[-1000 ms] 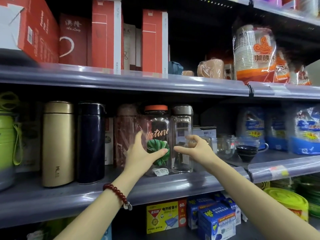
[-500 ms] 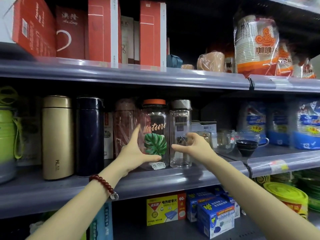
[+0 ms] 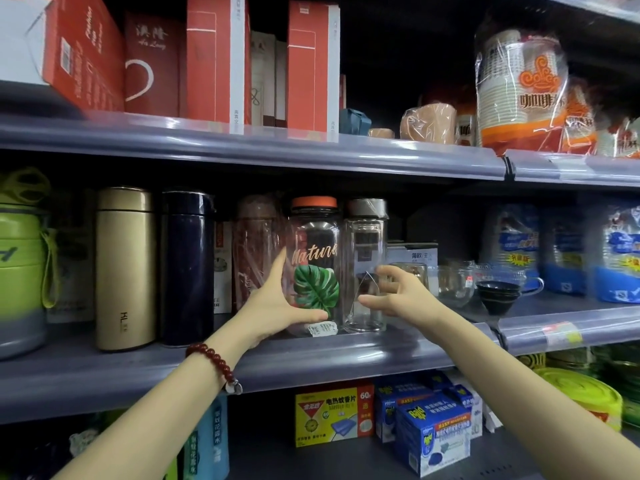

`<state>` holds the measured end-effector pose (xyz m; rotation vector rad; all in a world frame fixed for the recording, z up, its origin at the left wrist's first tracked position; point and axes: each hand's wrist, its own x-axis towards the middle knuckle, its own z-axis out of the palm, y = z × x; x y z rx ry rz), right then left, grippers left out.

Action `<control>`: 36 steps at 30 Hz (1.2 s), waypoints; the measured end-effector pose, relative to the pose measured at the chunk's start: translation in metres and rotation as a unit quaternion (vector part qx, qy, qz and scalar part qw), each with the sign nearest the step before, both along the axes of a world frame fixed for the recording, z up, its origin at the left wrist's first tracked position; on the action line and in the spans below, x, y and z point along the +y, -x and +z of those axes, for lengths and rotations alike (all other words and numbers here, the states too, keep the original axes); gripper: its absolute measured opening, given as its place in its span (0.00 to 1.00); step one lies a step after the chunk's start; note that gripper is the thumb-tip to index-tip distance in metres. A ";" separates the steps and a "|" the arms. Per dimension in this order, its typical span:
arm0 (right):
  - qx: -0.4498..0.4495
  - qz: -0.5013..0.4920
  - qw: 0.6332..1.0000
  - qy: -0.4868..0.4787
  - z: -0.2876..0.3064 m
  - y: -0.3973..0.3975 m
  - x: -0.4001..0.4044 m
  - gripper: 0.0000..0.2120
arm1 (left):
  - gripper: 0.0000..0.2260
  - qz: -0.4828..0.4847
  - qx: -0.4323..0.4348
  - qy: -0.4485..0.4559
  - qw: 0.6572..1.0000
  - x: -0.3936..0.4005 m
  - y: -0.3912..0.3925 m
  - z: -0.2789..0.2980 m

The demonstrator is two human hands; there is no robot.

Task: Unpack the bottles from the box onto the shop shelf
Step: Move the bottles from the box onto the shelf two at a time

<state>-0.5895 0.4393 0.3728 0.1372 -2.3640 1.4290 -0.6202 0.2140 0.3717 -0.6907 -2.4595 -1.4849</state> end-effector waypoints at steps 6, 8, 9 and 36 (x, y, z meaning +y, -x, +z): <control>-0.002 -0.005 1.000 -0.001 0.001 -0.009 0.011 0.39 | 0.61 -0.017 0.005 0.036 0.999 0.004 -0.002 0.001; 0.006 -0.006 1.000 0.002 -0.001 -0.014 0.015 0.38 | 0.60 -0.010 0.019 0.051 0.998 0.007 -0.004 0.001; 0.013 -0.010 1.000 0.003 -0.002 -0.016 0.016 0.37 | 0.60 -0.005 0.025 0.057 0.998 0.009 -0.004 0.000; 0.022 -0.084 0.995 -0.051 -0.004 -0.026 0.009 0.46 | 0.56 0.083 0.060 0.065 0.993 0.025 -0.033 -0.006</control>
